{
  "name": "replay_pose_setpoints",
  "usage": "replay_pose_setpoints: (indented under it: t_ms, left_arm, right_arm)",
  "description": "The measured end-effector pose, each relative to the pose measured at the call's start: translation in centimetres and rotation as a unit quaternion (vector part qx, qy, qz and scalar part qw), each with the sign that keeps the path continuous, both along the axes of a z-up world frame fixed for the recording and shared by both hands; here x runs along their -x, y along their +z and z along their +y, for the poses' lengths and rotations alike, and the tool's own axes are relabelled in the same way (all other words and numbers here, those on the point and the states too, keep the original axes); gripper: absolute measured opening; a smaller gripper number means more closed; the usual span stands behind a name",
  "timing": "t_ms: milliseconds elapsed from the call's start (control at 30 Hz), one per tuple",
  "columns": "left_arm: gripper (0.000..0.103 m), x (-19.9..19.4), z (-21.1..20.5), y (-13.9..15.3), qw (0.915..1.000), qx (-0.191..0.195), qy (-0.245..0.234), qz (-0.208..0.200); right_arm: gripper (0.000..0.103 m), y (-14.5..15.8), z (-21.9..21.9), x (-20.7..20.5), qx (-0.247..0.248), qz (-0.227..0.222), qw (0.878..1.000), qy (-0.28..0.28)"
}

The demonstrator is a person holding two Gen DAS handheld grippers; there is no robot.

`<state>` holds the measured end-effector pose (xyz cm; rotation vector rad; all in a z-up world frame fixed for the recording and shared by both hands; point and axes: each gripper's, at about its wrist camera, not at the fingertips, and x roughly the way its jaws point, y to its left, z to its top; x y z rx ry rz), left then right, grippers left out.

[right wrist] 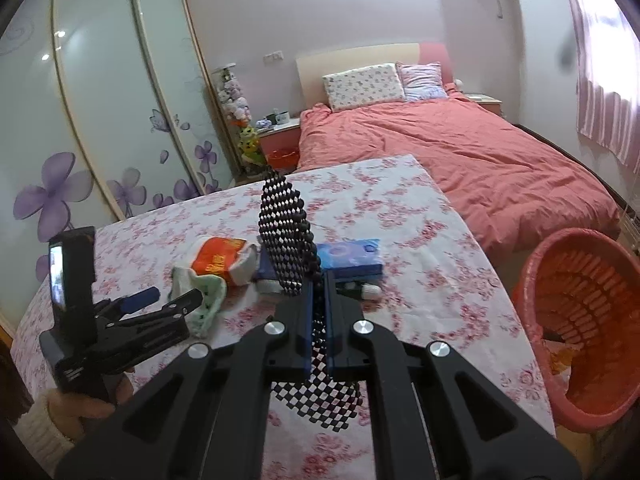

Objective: Collect trash
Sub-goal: 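Grasp the green cloth with the left gripper while the right gripper holds the checkered mesh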

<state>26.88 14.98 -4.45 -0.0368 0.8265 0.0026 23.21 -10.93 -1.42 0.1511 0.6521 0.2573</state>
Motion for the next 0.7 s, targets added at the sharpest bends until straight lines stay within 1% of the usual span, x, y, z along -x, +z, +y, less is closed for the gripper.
replay_pose_setpoints:
  t_ms: [33,100,133,167,200,333,567,700]
  left_arm:
    - [0.051,-0.1,0.1,-0.3,1.0000,0.003,0.001,0.005]
    - [0.033,-0.1,0.3,-0.6,0.9998,0.014,0.002,0.011]
    - [0.027,0.2,0.5,-0.6,0.9997,0.022,0.000,0.007]
    - [0.017,0.5,0.6,-0.5,0.9995,0.031,-0.005,0.005]
    - [0.013,0.7,0.7,-0.4,0.9992,0.038,-0.009,0.004]
    - [0.011,2.0,0.7,0.7,0.9991,0.039,-0.013,-0.010]
    - [0.010,4.0,-0.4,4.0,0.9979,0.042,-0.022,-0.044]
    - [0.006,4.5,-1.2,4.7,0.9973,0.041,-0.034,-0.049]
  right_arm:
    - [0.006,-0.1,-0.3,0.0,0.000,0.002,1.000,-0.003]
    - [0.006,-0.2,-0.6,0.2,0.001,0.002,1.000,-0.006]
    - [0.006,-0.2,-1.0,0.4,0.001,0.003,1.000,-0.009]
    - [0.006,-0.2,-1.3,0.5,0.000,0.002,1.000,-0.012]
    - [0.006,-0.2,-1.4,0.6,0.000,0.002,1.000,-0.014]
    - [0.006,0.5,-2.8,1.4,-0.010,-0.006,1.000,-0.025]
    - [0.006,2.0,-4.6,3.1,-0.015,-0.027,0.999,-0.039]
    - [0.006,2.5,-5.8,3.9,-0.021,-0.031,0.998,-0.048]
